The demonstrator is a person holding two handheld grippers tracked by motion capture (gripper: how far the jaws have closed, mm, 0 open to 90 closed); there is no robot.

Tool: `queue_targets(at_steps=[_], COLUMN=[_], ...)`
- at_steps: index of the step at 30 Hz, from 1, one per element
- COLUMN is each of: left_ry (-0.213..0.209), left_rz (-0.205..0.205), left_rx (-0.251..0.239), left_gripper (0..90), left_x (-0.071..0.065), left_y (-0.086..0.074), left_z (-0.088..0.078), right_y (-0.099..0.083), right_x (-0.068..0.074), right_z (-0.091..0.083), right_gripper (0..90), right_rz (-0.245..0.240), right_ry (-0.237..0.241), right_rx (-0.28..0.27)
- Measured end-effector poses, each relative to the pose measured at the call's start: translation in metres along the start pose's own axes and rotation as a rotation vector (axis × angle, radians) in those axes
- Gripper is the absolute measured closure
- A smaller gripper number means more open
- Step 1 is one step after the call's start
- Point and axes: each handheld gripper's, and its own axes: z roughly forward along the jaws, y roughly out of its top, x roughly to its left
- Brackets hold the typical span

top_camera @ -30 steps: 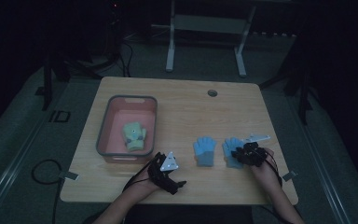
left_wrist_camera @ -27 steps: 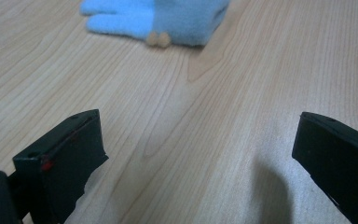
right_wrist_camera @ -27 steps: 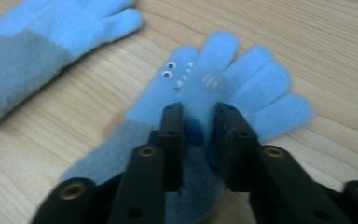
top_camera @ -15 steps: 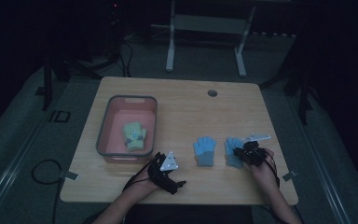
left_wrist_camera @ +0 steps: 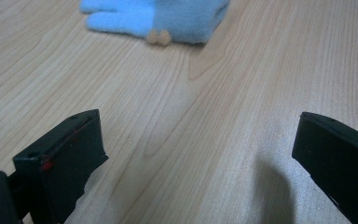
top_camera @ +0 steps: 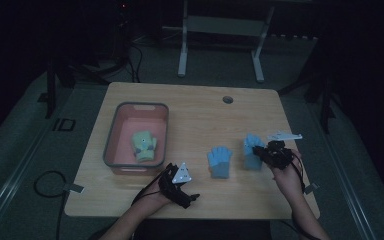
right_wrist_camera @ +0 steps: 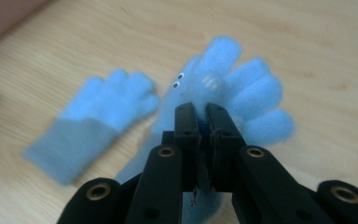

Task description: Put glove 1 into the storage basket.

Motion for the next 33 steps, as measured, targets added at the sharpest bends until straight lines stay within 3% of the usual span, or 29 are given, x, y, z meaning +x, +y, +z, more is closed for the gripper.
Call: queue_targets(at_steps=[9, 10, 15, 22, 33], left_ry=[-0.001, 0.001, 0.0, -0.003, -0.002], left_rz=[0.004, 0.004, 0.004, 0.004, 0.006], left_rx=[0.0, 0.001, 0.001, 0.003, 0.001], left_gripper=[2.4, 2.5, 2.4, 2.4, 2.4], left_x=[0.0, 0.0, 0.0, 0.0, 0.0], left_y=[0.0, 0.0, 0.0, 0.0, 0.0], left_z=[0.0, 0.0, 0.0, 0.0, 0.0], right_y=[0.023, 0.026, 0.03, 0.028, 0.015], right_x=[0.024, 0.029, 0.042, 0.072, 0.079], right_z=[0.002, 0.006, 0.013, 0.032, 0.056], right_gripper=[84.2, 84.1, 84.0, 83.8, 82.9], right_rz=[-0.044, -0.044, -0.054, -0.073, -0.09], right_ry=[0.04, 0.064, 0.104, 0.168, 0.181], right_rx=[-0.021, -0.024, -0.02, 0.015, 0.106])
